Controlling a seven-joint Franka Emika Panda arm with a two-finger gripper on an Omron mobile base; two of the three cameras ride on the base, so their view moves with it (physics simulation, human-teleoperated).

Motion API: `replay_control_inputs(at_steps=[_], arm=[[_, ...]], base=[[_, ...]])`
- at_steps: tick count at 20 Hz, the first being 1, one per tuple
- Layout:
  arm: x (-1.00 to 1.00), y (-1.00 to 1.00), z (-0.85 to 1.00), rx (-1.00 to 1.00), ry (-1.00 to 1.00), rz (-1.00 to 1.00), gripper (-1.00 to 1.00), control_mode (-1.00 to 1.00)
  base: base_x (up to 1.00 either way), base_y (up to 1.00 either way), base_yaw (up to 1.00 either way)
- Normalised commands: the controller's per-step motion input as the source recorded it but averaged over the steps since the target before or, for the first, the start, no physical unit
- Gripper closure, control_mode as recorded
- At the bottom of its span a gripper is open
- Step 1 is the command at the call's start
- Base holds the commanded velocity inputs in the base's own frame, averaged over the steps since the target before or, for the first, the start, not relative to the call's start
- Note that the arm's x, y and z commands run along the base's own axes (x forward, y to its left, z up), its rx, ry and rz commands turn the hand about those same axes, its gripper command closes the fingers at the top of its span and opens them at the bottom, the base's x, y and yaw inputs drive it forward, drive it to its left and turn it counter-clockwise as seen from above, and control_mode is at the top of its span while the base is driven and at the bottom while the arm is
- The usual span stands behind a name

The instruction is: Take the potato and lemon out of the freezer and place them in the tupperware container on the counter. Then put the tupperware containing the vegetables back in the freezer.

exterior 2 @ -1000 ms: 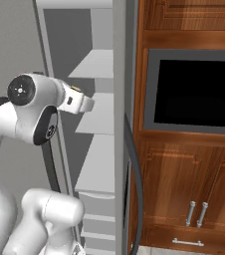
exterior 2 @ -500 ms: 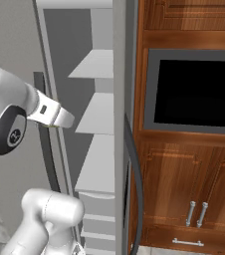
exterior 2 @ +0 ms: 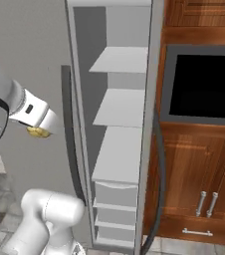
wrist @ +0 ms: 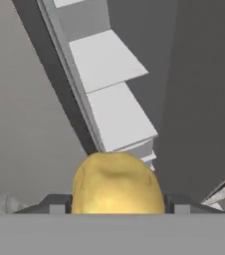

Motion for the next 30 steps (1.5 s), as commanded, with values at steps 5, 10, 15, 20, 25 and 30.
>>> replay_control_inputs(at_steps=[5,10,15,20,25,30], arm=[[0.00,0.00,0.00,0.00,0.00,0.00,1.00,1.00],[0.00,0.00,0.00,0.00,0.00,0.00,1.00,1.00],[0.00,0.00,0.00,0.00,0.00,0.00,1.00,1.00],[0.00,0.00,0.00,0.00,0.00,0.00,1.00,1.00],[0.00,0.00,0.00,0.00,0.00,0.00,1.00,1.00],[0.00,0.00,0.00,0.00,0.00,0.00,1.00,1.00]], base=[[-0.18,1.00,0.19],[0.26,1.00,0.33],[0.35,1.00,0.40],[0.63,1.00,0.38],[1.00,0.87,0.17],[1.00,0.55,0.06]])
